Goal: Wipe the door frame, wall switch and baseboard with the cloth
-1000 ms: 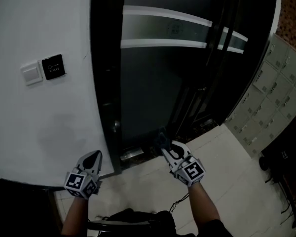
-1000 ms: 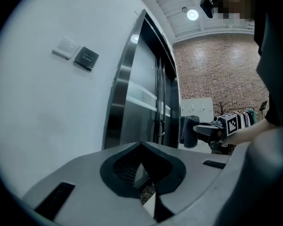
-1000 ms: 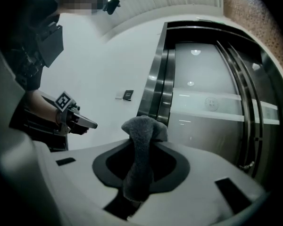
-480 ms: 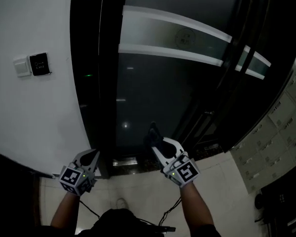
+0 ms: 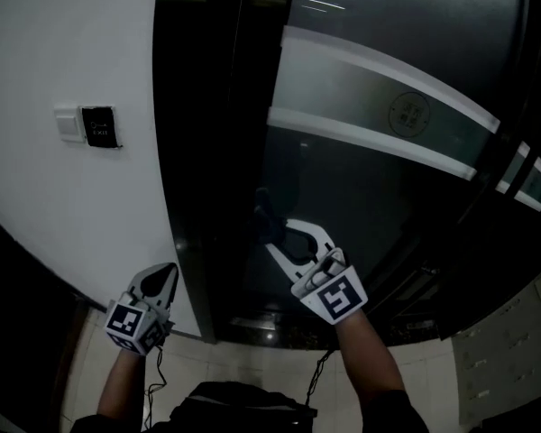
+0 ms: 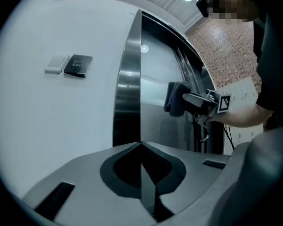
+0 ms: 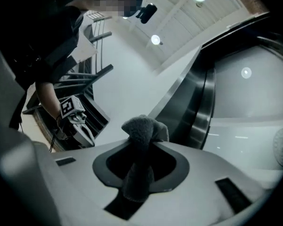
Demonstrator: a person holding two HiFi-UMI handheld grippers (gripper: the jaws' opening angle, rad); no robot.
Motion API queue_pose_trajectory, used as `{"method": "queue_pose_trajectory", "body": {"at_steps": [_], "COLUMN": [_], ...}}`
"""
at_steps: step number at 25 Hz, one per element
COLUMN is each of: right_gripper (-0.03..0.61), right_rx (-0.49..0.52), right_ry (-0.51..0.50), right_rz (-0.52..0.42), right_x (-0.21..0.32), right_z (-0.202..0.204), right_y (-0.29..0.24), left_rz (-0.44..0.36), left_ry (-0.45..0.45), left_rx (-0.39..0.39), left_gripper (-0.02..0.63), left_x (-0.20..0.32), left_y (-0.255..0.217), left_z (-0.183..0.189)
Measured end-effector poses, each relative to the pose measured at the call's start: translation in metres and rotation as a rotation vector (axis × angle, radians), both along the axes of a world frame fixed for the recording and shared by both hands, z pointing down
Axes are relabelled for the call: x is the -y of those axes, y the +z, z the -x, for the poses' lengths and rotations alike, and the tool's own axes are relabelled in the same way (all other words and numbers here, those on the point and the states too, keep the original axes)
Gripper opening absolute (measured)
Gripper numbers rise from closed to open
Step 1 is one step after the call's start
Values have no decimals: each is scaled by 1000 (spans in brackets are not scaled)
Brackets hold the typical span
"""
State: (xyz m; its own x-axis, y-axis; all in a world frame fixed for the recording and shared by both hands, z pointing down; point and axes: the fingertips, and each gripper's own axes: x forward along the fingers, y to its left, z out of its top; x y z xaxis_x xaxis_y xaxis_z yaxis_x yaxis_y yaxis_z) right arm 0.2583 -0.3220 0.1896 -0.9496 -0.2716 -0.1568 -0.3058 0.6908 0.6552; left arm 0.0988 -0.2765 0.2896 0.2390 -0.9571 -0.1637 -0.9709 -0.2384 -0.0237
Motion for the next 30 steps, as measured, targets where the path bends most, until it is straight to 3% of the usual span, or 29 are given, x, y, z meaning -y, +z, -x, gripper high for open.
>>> {"method": "queue_pose_trajectory", "body": {"at_steps": [4, 11, 17, 21, 30], "right_gripper": [86, 86, 86, 86, 86], "right_rx": [-11, 59, 97, 39, 16], "right_ry": [-196, -425, -458, -521, -616], "right_rz": [-236, -489, -719, -725, -620], "right_x": [10, 39, 48, 43, 48], "right_z": [44, 89, 100, 116, 119], "right_y": [-41, -113, -148, -135, -100], "left_rz": [1, 27, 14, 42, 55], "left_ry": [-166, -523, -755, -859, -853], "left_rx": [30, -18, -50, -91, -66], "left_gripper": [2, 2, 2, 2, 2], "left_x": [-14, -58, -79, -94, -83], "left_y": [3, 11, 15, 31, 17], "left_z": [18, 19, -24, -43, -36]}}
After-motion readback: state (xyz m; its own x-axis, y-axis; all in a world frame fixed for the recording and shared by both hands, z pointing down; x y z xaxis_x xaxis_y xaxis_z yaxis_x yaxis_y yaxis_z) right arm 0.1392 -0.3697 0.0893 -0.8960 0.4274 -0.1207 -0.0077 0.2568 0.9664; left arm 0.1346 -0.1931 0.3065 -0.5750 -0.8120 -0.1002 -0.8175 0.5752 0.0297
